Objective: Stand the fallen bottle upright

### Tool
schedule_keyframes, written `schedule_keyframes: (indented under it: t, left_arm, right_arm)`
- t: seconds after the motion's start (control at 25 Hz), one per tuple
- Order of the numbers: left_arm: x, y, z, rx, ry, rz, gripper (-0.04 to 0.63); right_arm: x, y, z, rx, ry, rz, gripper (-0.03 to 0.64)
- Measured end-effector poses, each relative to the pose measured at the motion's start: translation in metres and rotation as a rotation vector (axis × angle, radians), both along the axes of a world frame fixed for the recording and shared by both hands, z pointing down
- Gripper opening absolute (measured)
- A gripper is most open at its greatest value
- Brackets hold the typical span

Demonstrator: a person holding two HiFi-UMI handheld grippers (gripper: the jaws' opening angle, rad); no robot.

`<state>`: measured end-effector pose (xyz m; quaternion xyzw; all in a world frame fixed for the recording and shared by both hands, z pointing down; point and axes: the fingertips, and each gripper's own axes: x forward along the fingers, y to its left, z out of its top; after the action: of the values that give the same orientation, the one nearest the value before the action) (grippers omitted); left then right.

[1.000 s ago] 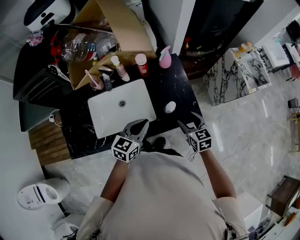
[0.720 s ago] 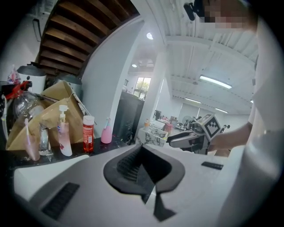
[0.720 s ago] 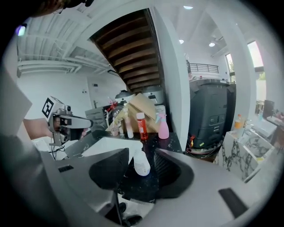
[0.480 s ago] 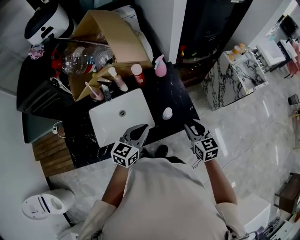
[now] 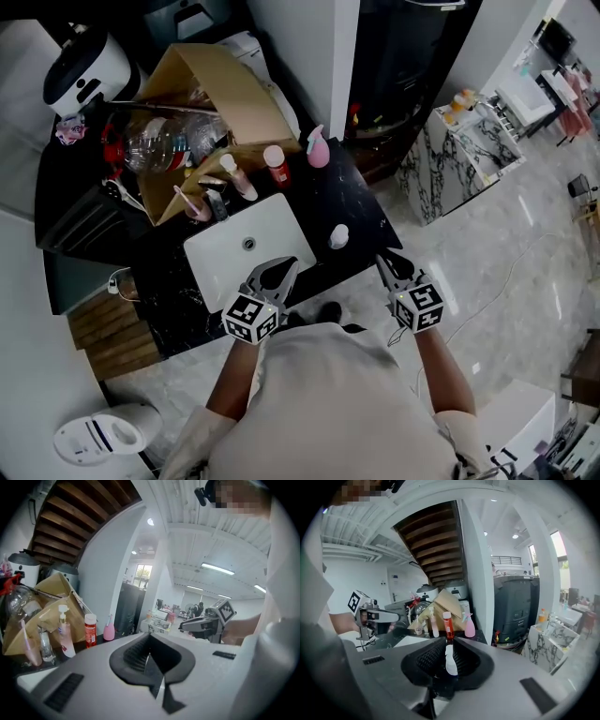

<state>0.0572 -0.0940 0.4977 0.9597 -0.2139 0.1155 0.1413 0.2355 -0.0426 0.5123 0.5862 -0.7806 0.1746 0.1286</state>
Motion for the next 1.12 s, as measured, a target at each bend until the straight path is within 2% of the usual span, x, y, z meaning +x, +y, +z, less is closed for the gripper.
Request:
schedule_keyframes:
  t: [0.2, 0.56, 1.12]
  left_arm:
    - [-0.011, -0.002, -0.008, 0.016, 0.012, 0.029, 0.008]
    - [-0.023, -0.005, -0.018, 0.038, 0.026, 0.068, 0.008]
    - [-0.035, -0.008, -0.022, 0.044, 0.035, 0.090, 0.008]
  right_arm:
    - [-0.013, 0.008, -0.018, 0.032, -0.067, 0.035, 0.040]
    - [-0.022, 0.011, -0.036, 0.085, -0.054, 0.073, 0.031]
    - [-0.038, 0.004, -0.044, 0.096, -0.039, 0.071, 0.031]
